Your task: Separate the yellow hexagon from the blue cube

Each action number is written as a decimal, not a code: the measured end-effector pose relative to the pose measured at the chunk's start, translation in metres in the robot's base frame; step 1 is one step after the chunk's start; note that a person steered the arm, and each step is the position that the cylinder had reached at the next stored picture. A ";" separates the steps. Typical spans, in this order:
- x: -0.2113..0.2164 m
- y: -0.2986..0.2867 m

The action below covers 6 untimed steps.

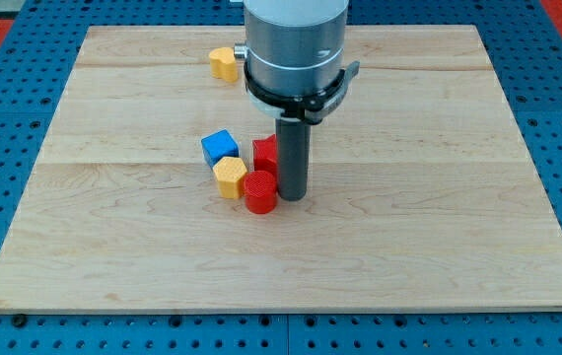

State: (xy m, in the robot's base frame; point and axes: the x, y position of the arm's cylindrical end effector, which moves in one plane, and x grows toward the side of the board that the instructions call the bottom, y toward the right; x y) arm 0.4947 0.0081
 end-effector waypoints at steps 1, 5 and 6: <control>0.007 0.000; 0.068 -0.035; 0.068 -0.101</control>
State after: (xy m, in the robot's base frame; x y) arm 0.5628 -0.0930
